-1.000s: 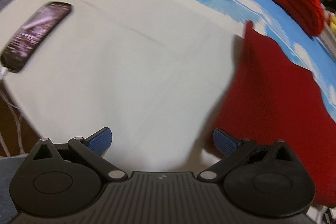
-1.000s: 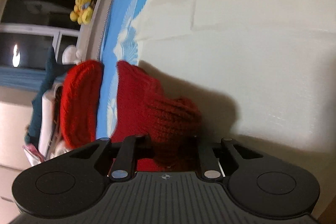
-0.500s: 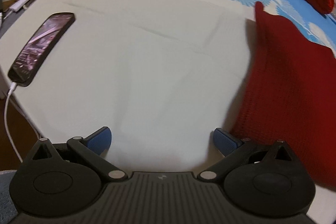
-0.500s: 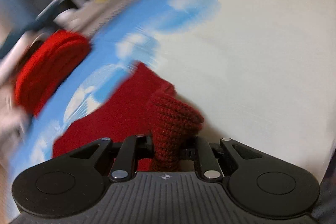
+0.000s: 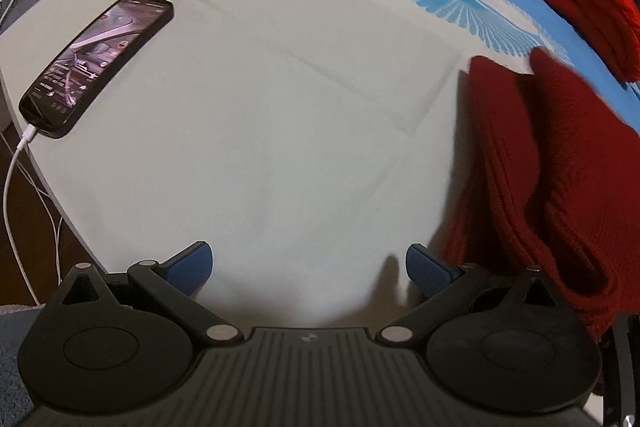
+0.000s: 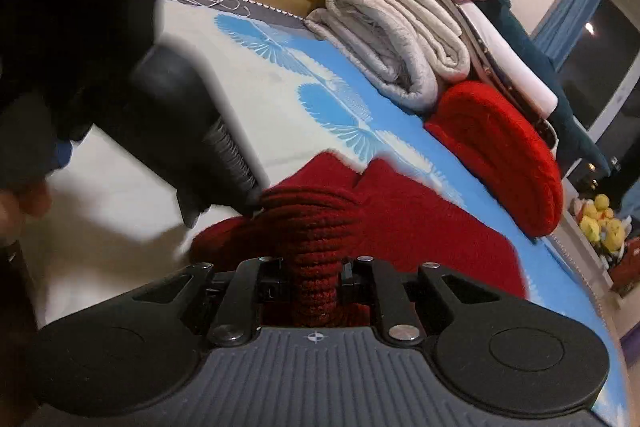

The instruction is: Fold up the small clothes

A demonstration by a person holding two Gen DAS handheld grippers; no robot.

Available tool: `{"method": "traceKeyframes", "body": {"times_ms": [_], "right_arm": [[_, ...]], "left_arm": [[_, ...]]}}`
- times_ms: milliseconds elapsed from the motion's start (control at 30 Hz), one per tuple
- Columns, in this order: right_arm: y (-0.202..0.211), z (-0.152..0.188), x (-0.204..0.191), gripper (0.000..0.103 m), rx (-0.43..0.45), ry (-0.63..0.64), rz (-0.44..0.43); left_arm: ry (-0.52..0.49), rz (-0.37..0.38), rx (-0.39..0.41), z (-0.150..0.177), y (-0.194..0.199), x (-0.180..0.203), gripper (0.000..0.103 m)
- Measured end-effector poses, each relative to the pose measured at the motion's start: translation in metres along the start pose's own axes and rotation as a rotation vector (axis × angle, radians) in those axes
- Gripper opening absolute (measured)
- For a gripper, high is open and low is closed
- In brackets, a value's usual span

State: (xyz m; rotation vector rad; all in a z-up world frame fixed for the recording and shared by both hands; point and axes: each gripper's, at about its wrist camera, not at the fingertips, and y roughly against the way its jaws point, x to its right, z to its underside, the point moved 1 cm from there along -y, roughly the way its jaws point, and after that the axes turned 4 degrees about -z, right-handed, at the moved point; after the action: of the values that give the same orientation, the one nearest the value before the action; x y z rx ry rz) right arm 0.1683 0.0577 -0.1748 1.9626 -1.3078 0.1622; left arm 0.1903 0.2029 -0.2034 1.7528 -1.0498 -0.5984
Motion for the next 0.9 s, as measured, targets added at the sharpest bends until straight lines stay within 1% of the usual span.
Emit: {"method": "traceKeyframes", "body": {"times_ms": [33, 100, 167, 233, 267, 300, 333, 367, 400, 467, 500, 567, 600, 633, 700, 733, 767, 800, 833, 867, 900], "right_arm": [[-0.001, -0.001, 0.000, 0.016, -0.001, -0.007, 0.011], [-0.001, -0.006, 0.013, 0.016, 0.001, -0.089, -0.008], [0.004, -0.013, 0.024, 0.016, 0.034, -0.144, -0.004], [0.011, -0.018, 0.026, 0.016, 0.073, -0.158, 0.025], [0.012, -0.016, 0.025, 0.016, 0.077, -0.149, 0.029], [0.013, -0.014, 0.017, 0.017, 0.064, -0.127, 0.021], [0.006, -0.009, 0.012, 0.026, 0.037, -0.110, -0.002], [0.001, -0.001, 0.005, 0.036, 0.004, -0.100, -0.043], [-0.004, 0.004, 0.001, 0.055, -0.007, -0.107, -0.098], [0.002, 0.008, 0.009, 0.066, 0.036, -0.212, -0.172], [0.007, 0.008, 0.020, 0.073, 0.031, -0.290, -0.262], [0.022, 0.007, 0.047, 0.073, 0.049, -0.427, -0.382], [0.030, 0.006, 0.060, 0.070, 0.062, -0.466, -0.418], [0.044, 0.007, 0.078, 0.069, 0.088, -0.512, -0.433], [0.072, 0.011, 0.106, 0.069, 0.162, -0.559, -0.346], [0.084, 0.015, 0.121, 0.069, 0.189, -0.566, -0.262], [0.091, 0.021, 0.133, 0.067, 0.192, -0.564, -0.182], [0.095, 0.028, 0.141, 0.059, 0.180, -0.550, -0.106], [0.093, 0.034, 0.147, 0.050, 0.147, -0.521, -0.051], [0.086, 0.041, 0.150, 0.043, 0.104, -0.506, -0.031], [0.076, 0.050, 0.150, 0.031, 0.042, -0.505, -0.034]], "left_arm": [[0.000, 0.007, -0.001, -0.001, 0.001, -0.001, 0.102], [0.006, 0.015, -0.005, -0.003, 0.002, -0.004, 0.102], [0.029, 0.029, -0.010, -0.005, 0.003, -0.009, 0.102], [0.051, 0.045, -0.016, -0.008, 0.004, -0.013, 0.102], [0.058, 0.049, -0.018, -0.009, 0.004, -0.015, 0.102], [0.059, 0.049, -0.018, -0.009, 0.004, -0.016, 0.102], [0.060, 0.047, -0.016, -0.010, 0.005, -0.016, 0.102], [0.062, 0.051, -0.013, -0.010, 0.005, -0.018, 0.102], [0.067, 0.057, -0.012, -0.010, 0.006, -0.019, 0.102], [0.079, 0.086, -0.001, -0.010, 0.009, -0.021, 0.102], [0.081, 0.104, 0.003, -0.011, 0.011, -0.021, 0.102], [0.074, 0.132, 0.021, -0.011, 0.017, -0.019, 0.102], [0.068, 0.146, 0.035, -0.010, 0.021, -0.017, 0.102], [0.060, 0.160, 0.051, -0.010, 0.025, -0.015, 0.102], [0.038, 0.181, 0.109, -0.007, 0.039, -0.009, 0.102], [0.023, 0.195, 0.145, -0.006, 0.047, -0.006, 0.102], [0.010, 0.210, 0.172, -0.004, 0.054, -0.001, 0.102], [-0.004, 0.234, 0.197, -0.002, 0.061, 0.004, 0.102], [-0.017, 0.254, 0.212, 0.000, 0.065, 0.010, 0.102], [-0.036, 0.276, 0.224, 0.003, 0.069, 0.018, 0.102], [-0.064, 0.290, 0.228, 0.007, 0.070, 0.028, 0.102]]}}
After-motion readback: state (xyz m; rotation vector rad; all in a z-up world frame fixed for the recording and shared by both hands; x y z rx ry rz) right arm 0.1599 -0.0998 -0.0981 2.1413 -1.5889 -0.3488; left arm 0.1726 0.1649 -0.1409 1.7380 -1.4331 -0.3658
